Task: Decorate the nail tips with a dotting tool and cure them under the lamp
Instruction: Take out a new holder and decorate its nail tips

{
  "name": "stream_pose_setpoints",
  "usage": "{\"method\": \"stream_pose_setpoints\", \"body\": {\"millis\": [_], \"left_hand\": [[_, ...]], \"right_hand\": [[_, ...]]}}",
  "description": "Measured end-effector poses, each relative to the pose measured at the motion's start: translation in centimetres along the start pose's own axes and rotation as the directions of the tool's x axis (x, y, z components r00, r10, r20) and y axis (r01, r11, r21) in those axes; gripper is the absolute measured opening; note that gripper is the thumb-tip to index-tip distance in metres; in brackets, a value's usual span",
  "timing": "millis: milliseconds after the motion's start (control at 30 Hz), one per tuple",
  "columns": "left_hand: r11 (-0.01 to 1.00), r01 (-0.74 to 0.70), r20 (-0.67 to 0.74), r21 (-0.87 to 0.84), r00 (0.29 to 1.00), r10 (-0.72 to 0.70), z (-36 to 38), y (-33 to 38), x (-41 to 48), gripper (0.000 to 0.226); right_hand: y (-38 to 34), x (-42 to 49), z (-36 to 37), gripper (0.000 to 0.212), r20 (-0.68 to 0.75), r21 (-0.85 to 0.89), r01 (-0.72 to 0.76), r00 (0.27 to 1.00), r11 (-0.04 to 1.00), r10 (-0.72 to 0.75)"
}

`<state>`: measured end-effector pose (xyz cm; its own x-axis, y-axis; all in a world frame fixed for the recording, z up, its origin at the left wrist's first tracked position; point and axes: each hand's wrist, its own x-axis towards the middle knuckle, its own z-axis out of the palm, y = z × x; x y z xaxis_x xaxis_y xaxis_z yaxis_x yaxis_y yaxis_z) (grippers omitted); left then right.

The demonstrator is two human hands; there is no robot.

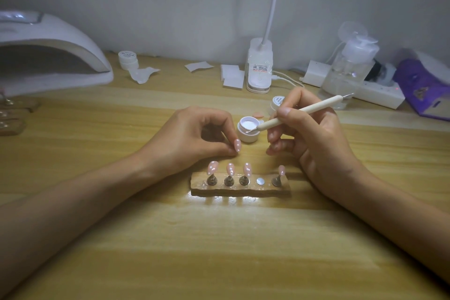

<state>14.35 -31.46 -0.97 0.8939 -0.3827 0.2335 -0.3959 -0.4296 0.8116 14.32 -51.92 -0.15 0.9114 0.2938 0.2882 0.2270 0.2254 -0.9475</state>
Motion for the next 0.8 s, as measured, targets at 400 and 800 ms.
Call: {"method": "stream_pose_setpoints", "body": {"millis": [400,800], "left_hand": [[0.996,0.058,-0.017,-0.063,0.998,-0.059,0.0,0.1,-0.2,0.014],[0.973,0.087,-0.011,-0.216,0.996,-0.091,-0.2,2.0,-0.6,0.023]], "right_hand": [[0.1,0.1,-0.6,0.024,-0.064,0.147,-0.113,0.99,0.983,0.123],[-0.2,0.2,-0.7,0.017,-0.095,0.21,-0.138,0.982,0.968,0.161]]}}
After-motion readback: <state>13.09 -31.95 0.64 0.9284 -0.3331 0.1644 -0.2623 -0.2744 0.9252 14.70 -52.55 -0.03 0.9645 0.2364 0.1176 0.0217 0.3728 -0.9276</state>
